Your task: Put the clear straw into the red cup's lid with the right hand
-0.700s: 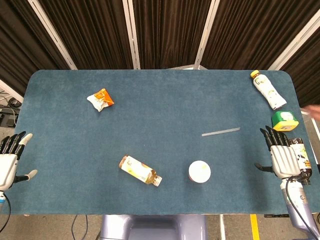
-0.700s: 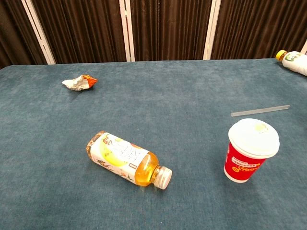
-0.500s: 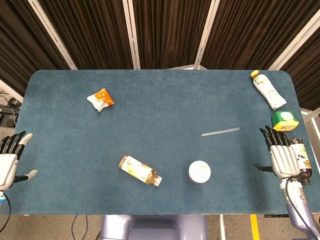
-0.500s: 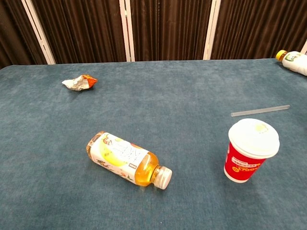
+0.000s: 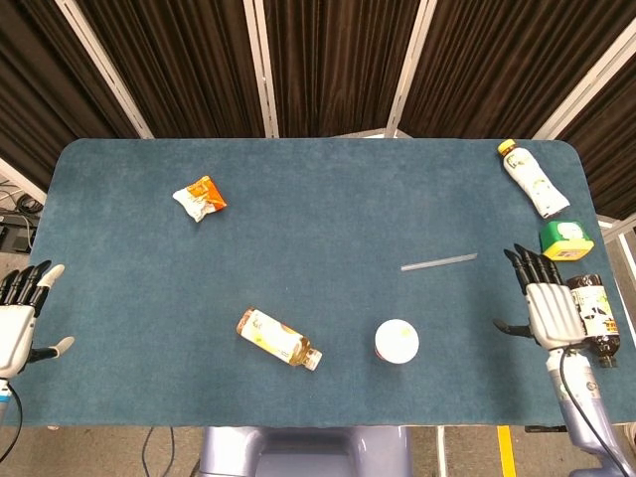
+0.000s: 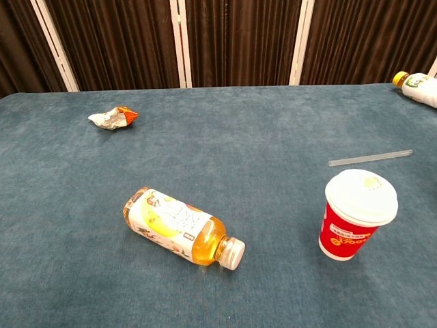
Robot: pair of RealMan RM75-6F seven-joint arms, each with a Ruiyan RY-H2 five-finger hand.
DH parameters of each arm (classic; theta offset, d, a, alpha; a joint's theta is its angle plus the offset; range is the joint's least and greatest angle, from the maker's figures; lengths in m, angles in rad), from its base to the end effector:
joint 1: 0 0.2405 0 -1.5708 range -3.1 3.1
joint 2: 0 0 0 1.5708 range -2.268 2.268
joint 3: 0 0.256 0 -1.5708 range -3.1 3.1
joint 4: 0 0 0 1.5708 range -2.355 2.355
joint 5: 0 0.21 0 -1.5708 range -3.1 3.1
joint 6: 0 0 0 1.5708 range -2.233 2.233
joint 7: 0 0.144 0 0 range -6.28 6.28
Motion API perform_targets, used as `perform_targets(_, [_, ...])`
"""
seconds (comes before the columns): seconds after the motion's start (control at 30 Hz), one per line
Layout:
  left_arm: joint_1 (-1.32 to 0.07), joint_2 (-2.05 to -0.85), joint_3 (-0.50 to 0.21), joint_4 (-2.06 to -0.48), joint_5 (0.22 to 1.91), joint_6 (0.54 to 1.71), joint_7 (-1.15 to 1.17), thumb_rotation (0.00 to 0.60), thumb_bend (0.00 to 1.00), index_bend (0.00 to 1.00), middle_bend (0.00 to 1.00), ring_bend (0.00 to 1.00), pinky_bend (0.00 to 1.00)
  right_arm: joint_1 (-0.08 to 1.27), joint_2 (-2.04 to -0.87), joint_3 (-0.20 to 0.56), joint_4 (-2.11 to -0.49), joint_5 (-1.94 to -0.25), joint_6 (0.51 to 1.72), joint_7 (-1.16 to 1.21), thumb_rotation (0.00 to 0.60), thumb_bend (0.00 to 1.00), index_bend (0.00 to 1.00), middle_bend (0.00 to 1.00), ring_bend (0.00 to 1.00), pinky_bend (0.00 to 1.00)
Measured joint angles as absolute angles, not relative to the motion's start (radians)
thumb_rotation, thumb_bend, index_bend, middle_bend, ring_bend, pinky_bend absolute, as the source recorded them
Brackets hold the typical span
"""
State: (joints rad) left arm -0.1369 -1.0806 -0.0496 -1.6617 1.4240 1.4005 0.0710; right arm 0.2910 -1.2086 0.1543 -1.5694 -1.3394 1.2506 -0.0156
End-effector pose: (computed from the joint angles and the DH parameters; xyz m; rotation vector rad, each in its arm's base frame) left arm -0.3089 0.1959 0.1595 -1.4194 -0.9212 -0.8154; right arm -0.2874 -0.2643 0.1257 1.4309 -0.9920 0.9455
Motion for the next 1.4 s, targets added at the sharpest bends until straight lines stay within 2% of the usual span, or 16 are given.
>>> perform_targets(0.13, [-0.136, -1.081, -0.049, -1.662, 1.426, 1.403, 0.072, 0.6, 0.11, 0.0, 0.0, 0.0, 0.0, 0.318, -1.214, 0.179, -1.593, -1.328, 1.238, -0.038, 0.6, 0.1, 0.27, 0.03, 0.0, 0.0])
perform_targets(0.3, [-0.136, -1.082, -0.049, -1.661, 1.427, 1.404, 0.07, 0.6, 0.11, 0.0, 0.0, 0.0, 0.0, 0.37, -1.241, 0.218, -1.61, -1.3, 1.209, -0.086, 0.6, 0.13, 0.36, 0.12, 0.0, 0.0])
perform_targets(0.53, [-0.137, -1.08, -0.05, -1.657, 1.427, 1.401, 0.057, 0.6, 0.11, 0.0, 0.0, 0.0, 0.0, 0.475, -1.347, 0.266, -1.566, -1.189, 1.126, -0.212, 0.6, 0.15, 0.46, 0.18, 0.0, 0.0])
perform_targets(0.73, [-0.14, -1.078, -0.052, -1.657, 1.424, 1.395, 0.053, 0.6, 0.11, 0.0, 0.0, 0.0, 0.0, 0.539, -1.448, 0.28, -1.459, -1.077, 1.058, -0.276, 0.6, 0.16, 0.49, 0.19, 0.0, 0.0])
perform_targets(1.07, [-0.146, -1.076, -0.057, -1.664, 1.411, 1.384, 0.061, 0.6, 0.11, 0.0, 0.0, 0.0, 0.0, 0.607, -1.576, 0.279, -1.283, -1.001, 0.994, -0.317, 0.6, 0.16, 0.51, 0.2, 0.0, 0.0])
perform_targets(1.4, [-0.149, -1.073, -0.059, -1.668, 1.405, 1.378, 0.059, 0.6, 0.11, 0.0, 0.0, 0.0, 0.0, 0.666, -1.665, 0.292, -1.136, -0.946, 0.929, -0.324, 0.6, 0.3, 0.51, 0.21, 0.0, 0.0])
